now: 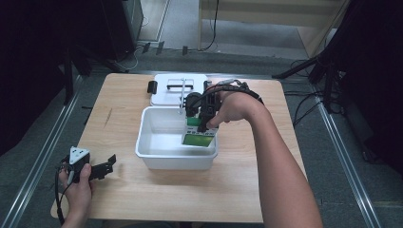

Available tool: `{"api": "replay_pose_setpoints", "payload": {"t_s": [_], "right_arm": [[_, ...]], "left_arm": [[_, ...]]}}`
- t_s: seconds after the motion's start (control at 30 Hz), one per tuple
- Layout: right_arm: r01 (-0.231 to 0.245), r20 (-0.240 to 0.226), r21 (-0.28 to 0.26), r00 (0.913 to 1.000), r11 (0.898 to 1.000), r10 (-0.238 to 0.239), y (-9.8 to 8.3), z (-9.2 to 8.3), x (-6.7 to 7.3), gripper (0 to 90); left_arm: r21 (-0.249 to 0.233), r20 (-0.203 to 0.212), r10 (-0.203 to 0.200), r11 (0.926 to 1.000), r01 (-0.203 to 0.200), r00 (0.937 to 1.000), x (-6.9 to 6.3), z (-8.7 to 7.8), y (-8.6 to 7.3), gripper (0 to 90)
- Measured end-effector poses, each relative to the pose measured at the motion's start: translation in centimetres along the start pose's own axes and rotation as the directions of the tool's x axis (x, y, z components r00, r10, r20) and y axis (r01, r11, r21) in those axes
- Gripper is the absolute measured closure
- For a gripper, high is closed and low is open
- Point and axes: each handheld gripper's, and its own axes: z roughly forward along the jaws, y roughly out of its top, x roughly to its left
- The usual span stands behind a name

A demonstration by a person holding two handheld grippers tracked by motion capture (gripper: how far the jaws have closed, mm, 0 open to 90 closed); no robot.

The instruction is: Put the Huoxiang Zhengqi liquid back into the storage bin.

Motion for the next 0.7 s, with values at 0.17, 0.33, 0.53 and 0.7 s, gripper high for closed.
{"api": "replay_pose_setpoints", "payload": {"t_s": [0.17, 0.33, 0.53, 0.7], "right_arm": [[0.005, -0.003, -0.003, 1.0000, 1.000, -0.005, -0.1, 0.6, -0.1, 63.9], [0.006, 0.000, 0.009, 1.0000, 1.000, -0.006, 0.1, 1.2, -0.1, 63.9], [0.005, -0.008, 0.023, 1.0000, 1.000, -0.005, 0.4, 2.2, -0.1, 63.9], [0.003, -0.004, 0.036, 1.0000, 0.999, -0.003, 0.6, 3.0, -0.2, 63.8]], "left_arm": [[0.000, 0.000, 0.000, 1.0000, 0.000, 1.0000, 0.0, 0.0, 0.0, 0.6], [-0.001, 0.000, -0.002, 1.0000, 0.002, 1.0000, 0.0, 0.0, 0.0, 0.5], [-0.002, 0.000, -0.003, 1.0000, 0.003, 1.0000, 0.0, 0.0, 0.0, 0.6], [-0.001, 0.001, -0.004, 1.0000, 0.004, 1.0000, 0.0, 0.0, 0.0, 0.6]]}}
